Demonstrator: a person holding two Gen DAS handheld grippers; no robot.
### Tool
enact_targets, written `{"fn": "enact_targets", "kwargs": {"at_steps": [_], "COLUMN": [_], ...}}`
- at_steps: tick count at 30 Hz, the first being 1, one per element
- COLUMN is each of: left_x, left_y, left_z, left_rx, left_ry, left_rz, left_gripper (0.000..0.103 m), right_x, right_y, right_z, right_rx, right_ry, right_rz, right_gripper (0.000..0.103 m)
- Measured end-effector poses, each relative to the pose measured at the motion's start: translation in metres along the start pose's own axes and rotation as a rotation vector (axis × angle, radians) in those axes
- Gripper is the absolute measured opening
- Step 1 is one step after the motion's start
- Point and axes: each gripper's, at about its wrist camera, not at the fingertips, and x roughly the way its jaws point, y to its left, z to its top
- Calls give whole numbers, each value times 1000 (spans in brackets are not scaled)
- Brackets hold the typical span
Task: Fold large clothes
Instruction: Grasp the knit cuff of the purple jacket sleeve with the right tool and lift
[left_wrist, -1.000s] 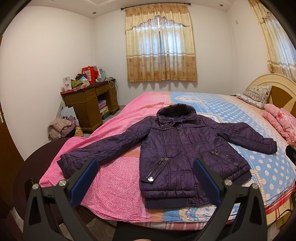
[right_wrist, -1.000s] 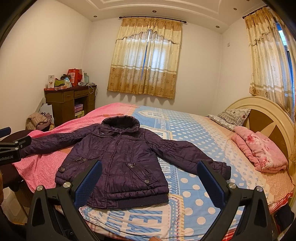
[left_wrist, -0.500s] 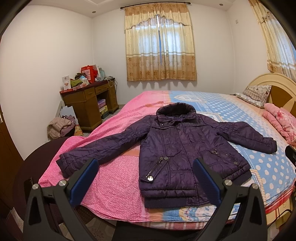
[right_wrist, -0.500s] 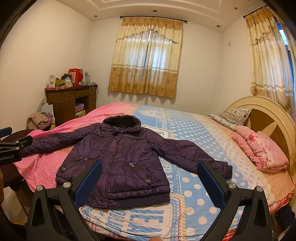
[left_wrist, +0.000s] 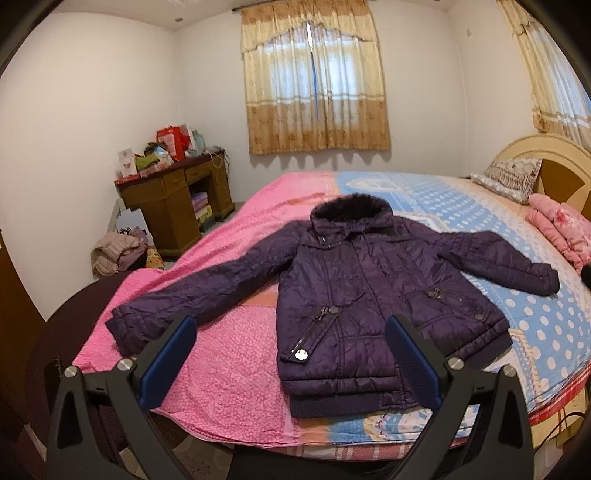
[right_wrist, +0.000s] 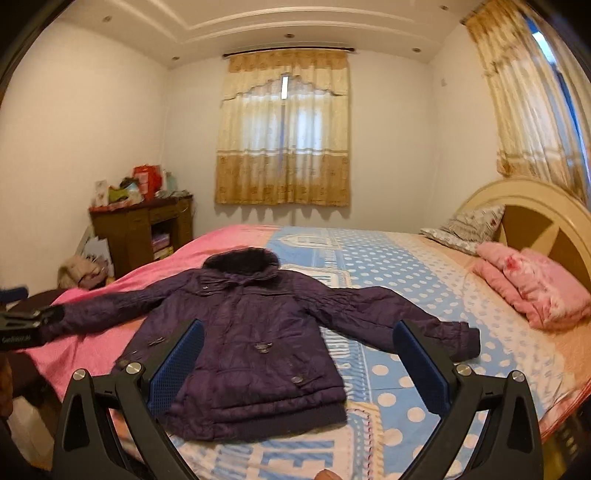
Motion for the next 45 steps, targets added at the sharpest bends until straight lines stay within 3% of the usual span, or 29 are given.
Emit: {"fn": "enact_targets", "kwargs": {"at_steps": [5,8,16,23,30,31,32,35,38,45], "left_x": [37,59,132,189,221,225,227,235,237,225], "left_y": [-9,-17,-32,-40,-45,-46,-48,-50,-46,-36], "left_z": [3,6,14,31,32,31,29,26,26,29], "left_rx": [30,49,71,80,70,70,74,81,66,42], "left_ry": [50,62,105,117,163,169,178,201,212,187], "left_rz": [-9,-10,9,31,29,30,30,32,28,8], "left_gripper": [103,103,103,103,103,103,103,103,103,103], "right_x": [46,76,152,189,231,236,242,253,243,194], "right_y": [-32,-72,-197,-304,-357,-361,-363,-356,-357,-352], "right_z": [-17,-34,-75,-91,-103,-105,-106,-104,-103,-61], "right_rx": [23,134,390,665,820,843,868,860,876,817], "right_ry": [145,235,392,389,390,381,374,369,313,149], "right_rz": [-47,-47,-167,-297,-319,-302,-272,-216,-183,-208], "right_gripper": [102,102,102,102,101,99,91,50,35,23]}}
